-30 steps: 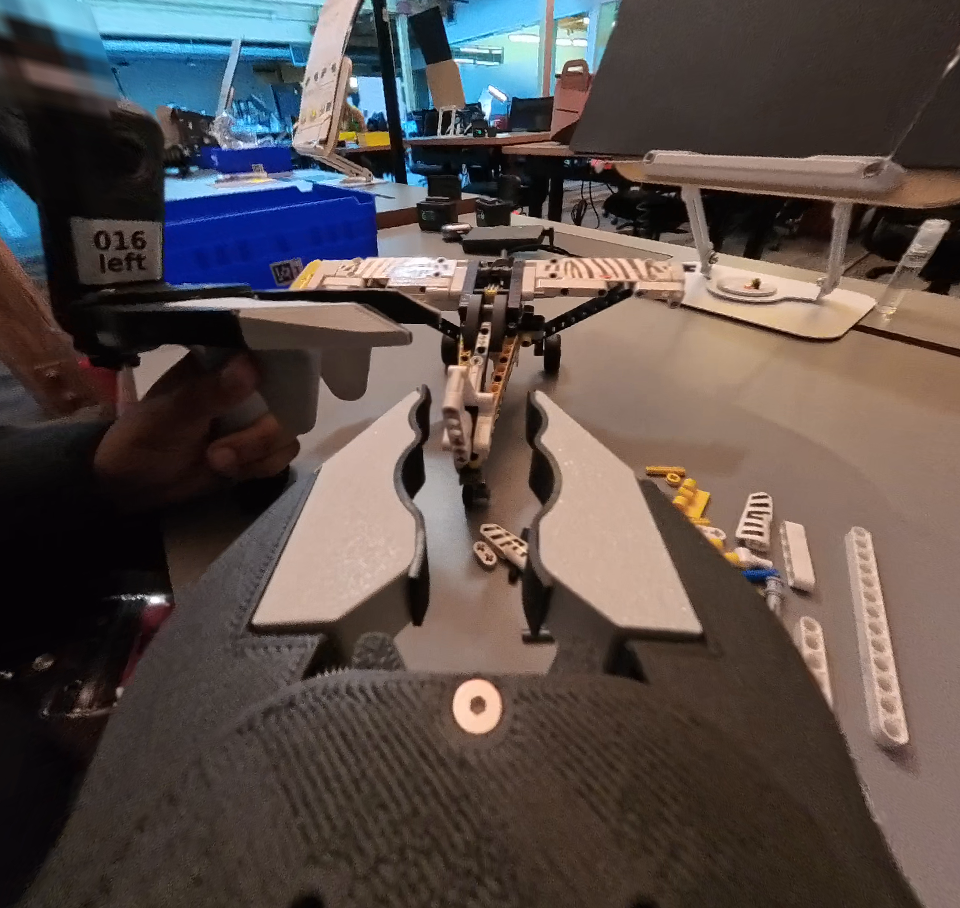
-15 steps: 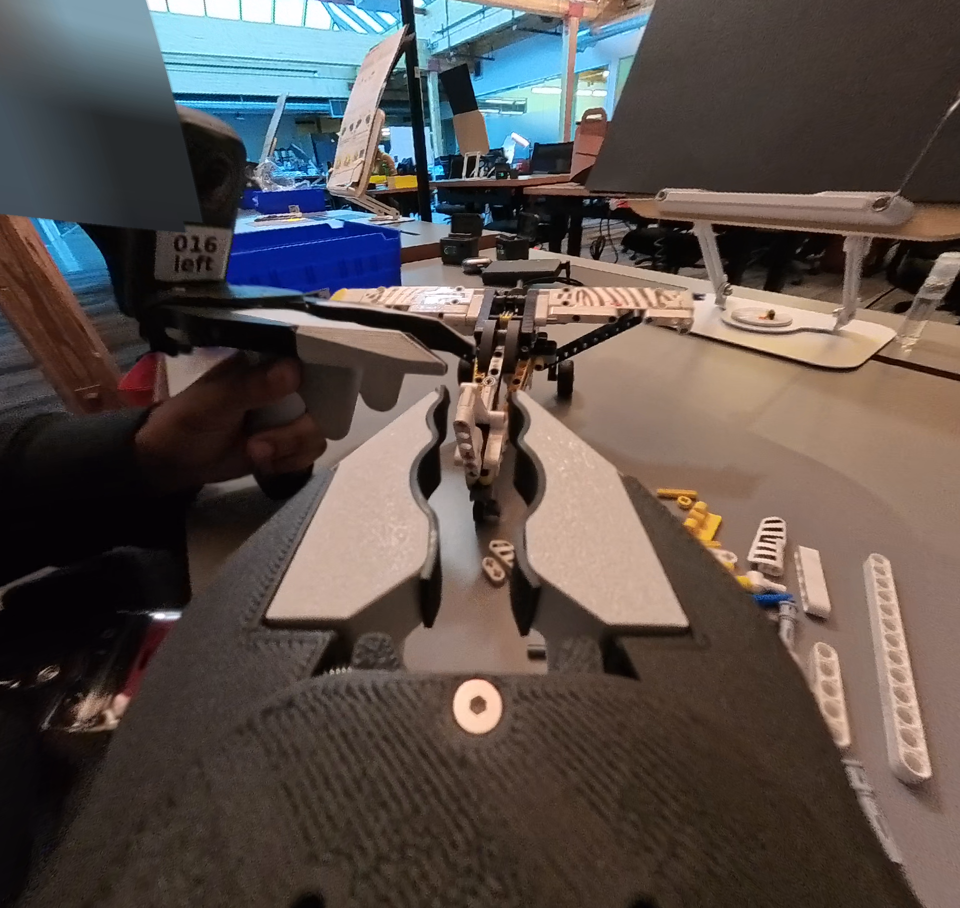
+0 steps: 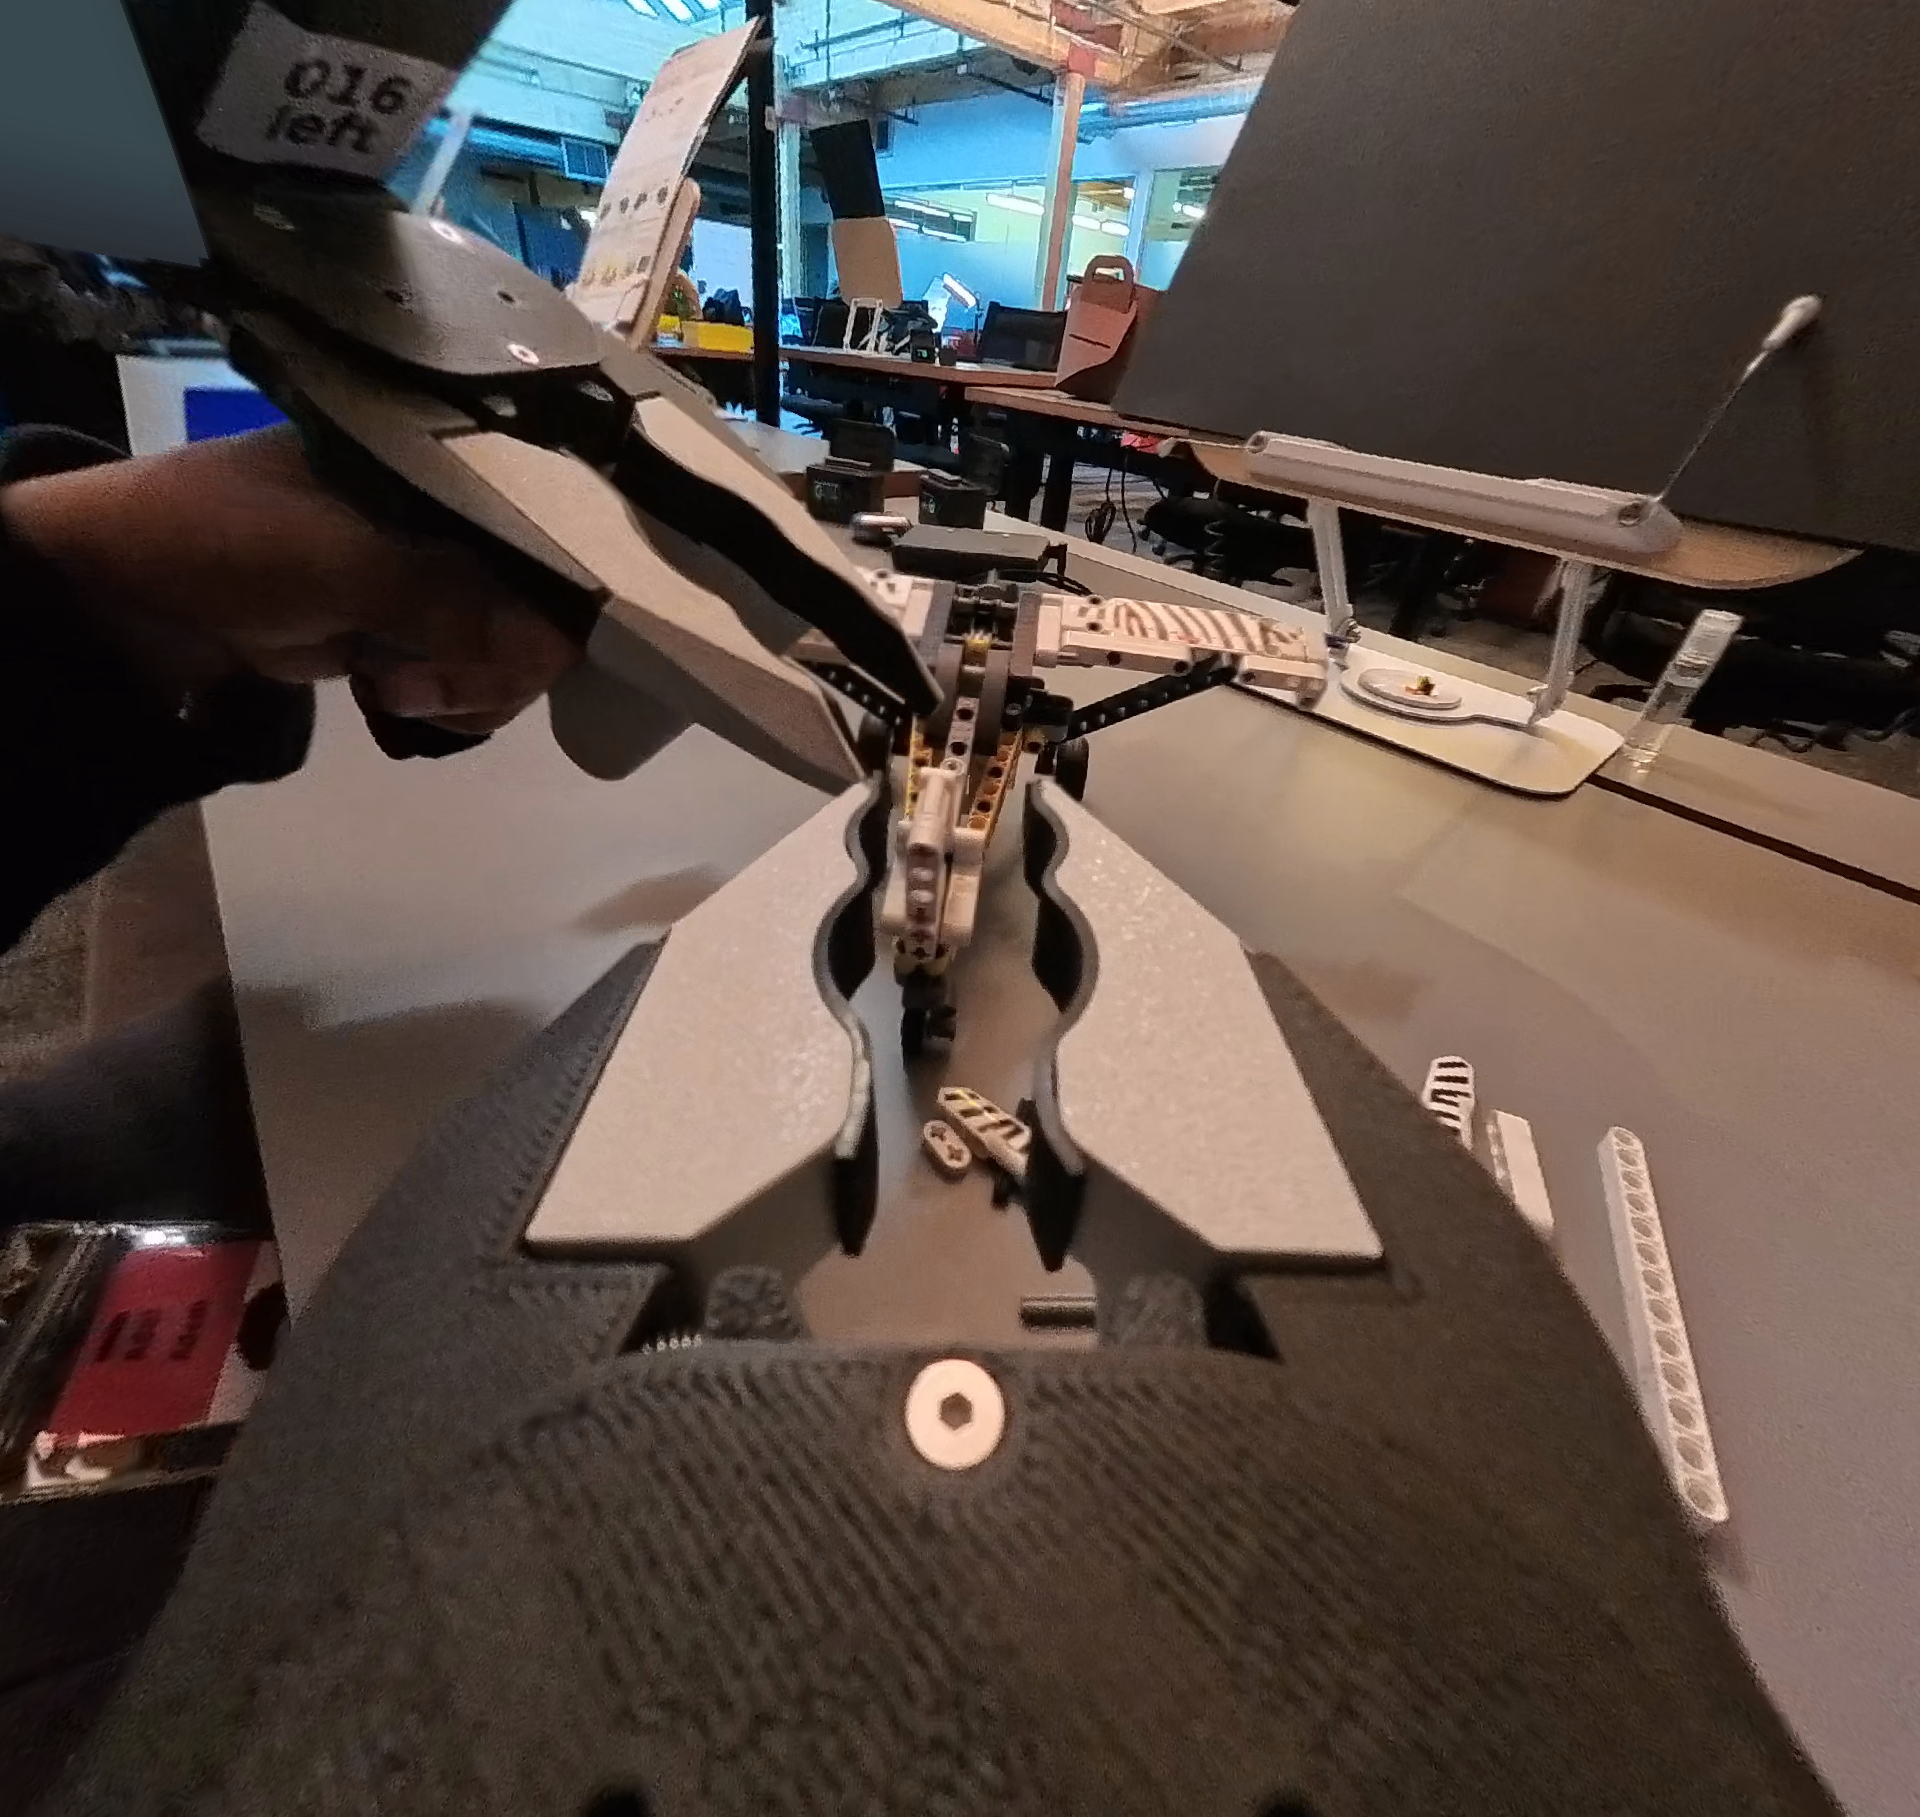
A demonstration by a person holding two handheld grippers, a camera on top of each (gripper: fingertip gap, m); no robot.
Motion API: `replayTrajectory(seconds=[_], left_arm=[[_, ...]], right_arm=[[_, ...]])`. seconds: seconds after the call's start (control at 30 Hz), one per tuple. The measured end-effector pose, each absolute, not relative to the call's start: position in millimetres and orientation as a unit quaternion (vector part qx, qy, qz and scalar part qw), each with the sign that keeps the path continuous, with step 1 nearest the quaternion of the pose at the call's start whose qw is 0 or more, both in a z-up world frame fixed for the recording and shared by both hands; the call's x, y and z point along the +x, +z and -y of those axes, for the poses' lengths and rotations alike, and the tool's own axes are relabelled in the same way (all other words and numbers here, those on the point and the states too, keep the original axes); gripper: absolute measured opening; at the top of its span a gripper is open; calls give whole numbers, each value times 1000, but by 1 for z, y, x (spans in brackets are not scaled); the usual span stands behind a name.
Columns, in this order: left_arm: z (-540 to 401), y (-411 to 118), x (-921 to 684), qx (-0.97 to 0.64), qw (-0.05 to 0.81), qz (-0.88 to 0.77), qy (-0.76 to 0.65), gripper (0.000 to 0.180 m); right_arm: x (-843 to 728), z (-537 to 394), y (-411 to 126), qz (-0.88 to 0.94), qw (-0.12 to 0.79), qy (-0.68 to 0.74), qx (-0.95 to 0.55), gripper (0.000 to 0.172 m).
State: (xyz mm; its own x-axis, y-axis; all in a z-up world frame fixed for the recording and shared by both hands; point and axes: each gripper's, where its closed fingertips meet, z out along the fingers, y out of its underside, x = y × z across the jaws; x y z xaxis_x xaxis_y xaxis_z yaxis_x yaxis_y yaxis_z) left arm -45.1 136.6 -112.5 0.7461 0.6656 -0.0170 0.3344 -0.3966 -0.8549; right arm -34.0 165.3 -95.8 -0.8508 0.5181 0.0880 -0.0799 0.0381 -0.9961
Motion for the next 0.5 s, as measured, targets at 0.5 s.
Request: replayTrajectory(seconds=[0.5], left_arm=[[-150,-124,-55,-826,412,243,299,17]], right_arm=[[-38,-151,-115,732,159,636,-184,19]])
